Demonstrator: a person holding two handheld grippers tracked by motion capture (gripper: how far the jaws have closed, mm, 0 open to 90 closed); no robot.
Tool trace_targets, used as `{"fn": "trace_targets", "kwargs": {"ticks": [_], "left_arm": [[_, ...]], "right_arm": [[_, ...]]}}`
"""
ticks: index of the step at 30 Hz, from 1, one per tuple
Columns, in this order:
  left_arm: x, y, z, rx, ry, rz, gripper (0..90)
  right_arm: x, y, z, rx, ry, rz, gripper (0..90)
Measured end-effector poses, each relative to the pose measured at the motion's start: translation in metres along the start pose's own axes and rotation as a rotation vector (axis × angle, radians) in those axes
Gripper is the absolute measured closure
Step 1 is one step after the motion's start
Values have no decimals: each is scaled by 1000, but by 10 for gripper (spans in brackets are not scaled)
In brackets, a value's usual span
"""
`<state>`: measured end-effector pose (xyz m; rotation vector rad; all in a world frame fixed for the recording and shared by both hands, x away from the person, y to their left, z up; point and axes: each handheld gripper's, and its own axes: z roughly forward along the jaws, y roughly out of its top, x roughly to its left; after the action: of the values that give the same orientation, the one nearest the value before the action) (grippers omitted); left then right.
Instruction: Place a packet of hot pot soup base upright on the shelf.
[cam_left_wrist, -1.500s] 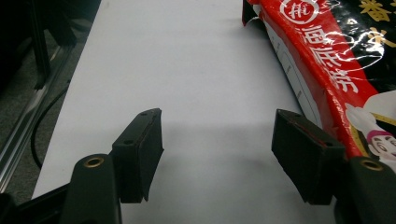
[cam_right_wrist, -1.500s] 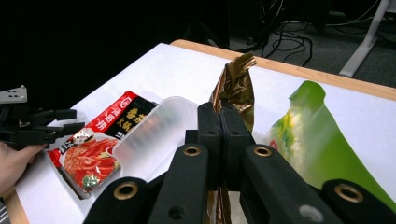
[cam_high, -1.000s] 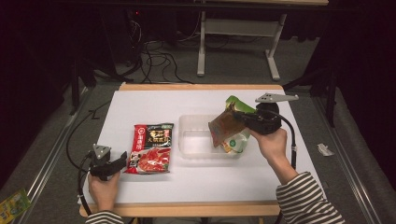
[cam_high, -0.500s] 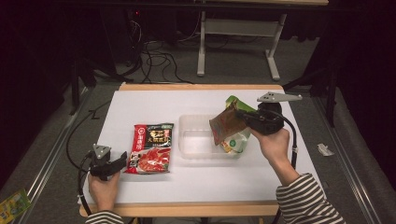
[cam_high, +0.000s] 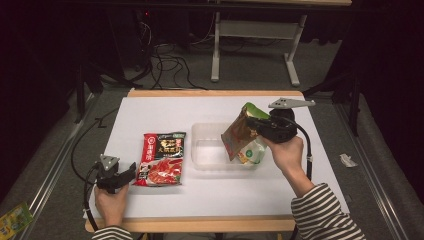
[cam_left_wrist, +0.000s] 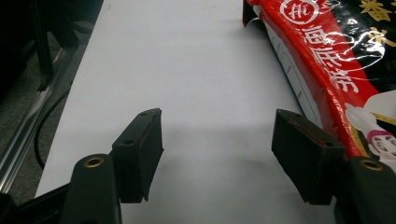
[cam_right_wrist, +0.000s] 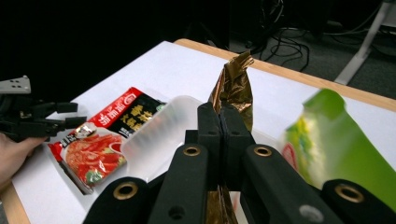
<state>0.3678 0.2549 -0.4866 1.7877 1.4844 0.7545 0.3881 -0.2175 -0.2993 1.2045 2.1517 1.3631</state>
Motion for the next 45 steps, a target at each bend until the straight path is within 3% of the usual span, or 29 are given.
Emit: {"fn": "trace_targets", "kwargs": {"ticks": [8,18,29,36,45], "left_arm": [[0,0,0,0,-3,-1,342],[-1,0,1,3,2,4,342],[-1,0,0,1,4,8,342],[-1,0,0,-1,1,5,341],[-1,0,0,-2,0,7,341]], "right_arm": [[3,9,13,-22,-20,-1,900],[-15,10,1,4,-86,21,900],[-2,14,14,28,-78,-1,900],[-4,22,25,15,-117,0,900],[-3,8,4,43,-130,2,900]]}}
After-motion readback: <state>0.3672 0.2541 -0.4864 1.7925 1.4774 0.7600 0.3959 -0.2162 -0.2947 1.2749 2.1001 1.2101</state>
